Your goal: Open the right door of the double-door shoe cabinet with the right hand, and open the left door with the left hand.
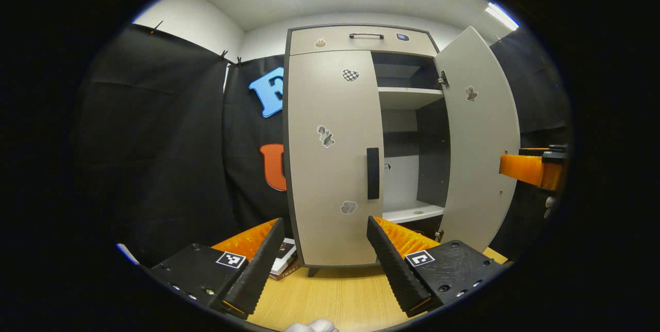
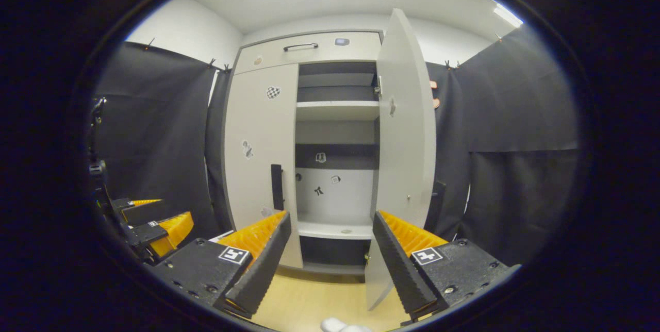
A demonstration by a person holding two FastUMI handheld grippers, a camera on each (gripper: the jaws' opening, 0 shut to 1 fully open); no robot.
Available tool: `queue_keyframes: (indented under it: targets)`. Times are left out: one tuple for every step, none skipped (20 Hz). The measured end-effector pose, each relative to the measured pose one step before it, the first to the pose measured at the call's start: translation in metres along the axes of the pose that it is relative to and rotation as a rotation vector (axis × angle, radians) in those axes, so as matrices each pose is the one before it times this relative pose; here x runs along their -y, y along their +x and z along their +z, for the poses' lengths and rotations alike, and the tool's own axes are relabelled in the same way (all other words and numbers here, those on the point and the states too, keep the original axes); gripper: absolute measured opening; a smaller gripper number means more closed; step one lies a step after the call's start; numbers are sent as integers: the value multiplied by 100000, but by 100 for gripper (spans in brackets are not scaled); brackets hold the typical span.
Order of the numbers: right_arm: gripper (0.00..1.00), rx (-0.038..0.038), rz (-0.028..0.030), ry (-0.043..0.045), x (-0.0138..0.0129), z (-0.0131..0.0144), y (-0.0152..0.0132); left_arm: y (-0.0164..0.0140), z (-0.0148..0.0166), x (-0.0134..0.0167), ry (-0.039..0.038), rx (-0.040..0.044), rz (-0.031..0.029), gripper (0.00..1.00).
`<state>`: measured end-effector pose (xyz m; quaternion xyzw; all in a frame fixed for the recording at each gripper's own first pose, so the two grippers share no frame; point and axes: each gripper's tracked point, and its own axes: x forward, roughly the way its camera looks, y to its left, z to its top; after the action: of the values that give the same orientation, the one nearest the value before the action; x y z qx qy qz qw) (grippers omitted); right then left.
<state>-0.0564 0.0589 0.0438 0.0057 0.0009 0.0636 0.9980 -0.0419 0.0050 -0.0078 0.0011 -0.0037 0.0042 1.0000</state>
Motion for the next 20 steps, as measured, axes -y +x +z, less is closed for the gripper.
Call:
queue_keyframes:
  targets:
    - [99, -393, 67, 564, -158, -163, 137, 575, -35, 159, -396, 154, -825, 96]
    - [99, -852, -792, -100, 147, -232, 182, 513, 27, 227, -573, 283, -925, 96]
    - [99, 13, -1151, 101, 301, -79, 151, 614, 68, 314, -219, 195, -1261, 96]
    - [99, -355, -1270, 381, 220, 5, 246, 735, -18, 215, 165, -159, -937, 96]
    - [99, -665, -599, 279, 161, -201, 174, 868, 160, 314, 533, 264, -1259, 96]
    - [99, -666, -778, 292, 71, -132, 176, 903, 172, 302, 616, 356, -1019, 96]
    - [99, -435, -689, 152, 79, 11, 234, 1051, 207, 316, 509, 620, -1028, 96]
    - [99, -405, -586, -467, 146, -114, 169, 1154, 105, 369, 206, 175, -1237, 96]
    - [99, -160, -688, -333, 145, 73, 93, 1301, 159, 308, -326, 305, -942, 96]
    - [99, 166, -735, -96, 116, 147, 173, 1364, 184, 414, -367, 333, -1263, 96]
    - [99, 146, -688, -75, 121, 219, 159, 1560, 267, 379, 13, 681, -1044, 96]
    - [99, -171, -633, -308, 99, 66, 276, 1501, 192, 384, -16, 163, -601, 96]
    - [99, -284, -953, -199, 199, 88, 193, 1611, 170, 323, -23, 314, -820, 96]
    - [99, -546, -933, -26, 208, 31, 151, 1419, -169, 388, -792, -115, -868, 96]
    - [99, -462, -833, -57, 201, 26, 172, 1737, -78, 376, -1239, -207, -445, 96]
    - [99, -520, -797, -263, 171, -9, 156, 1423, -246, 349, -896, -720, -672, 96]
    - [99, -288, -600, -426, 129, 100, 70, 1307, -310, 289, -714, -816, -387, 96]
    - [99, 15, -575, -432, 28, 163, 130, 1404, -136, 142, 173, -546, 32, 96]
    - [99, 72, -314, -430, -14, 161, 114, 1160, -64, 154, 465, 594, -92, 96]
    - [99, -165, -225, -440, 94, 42, 72, 1002, -173, 350, 712, -140, 49, 96]
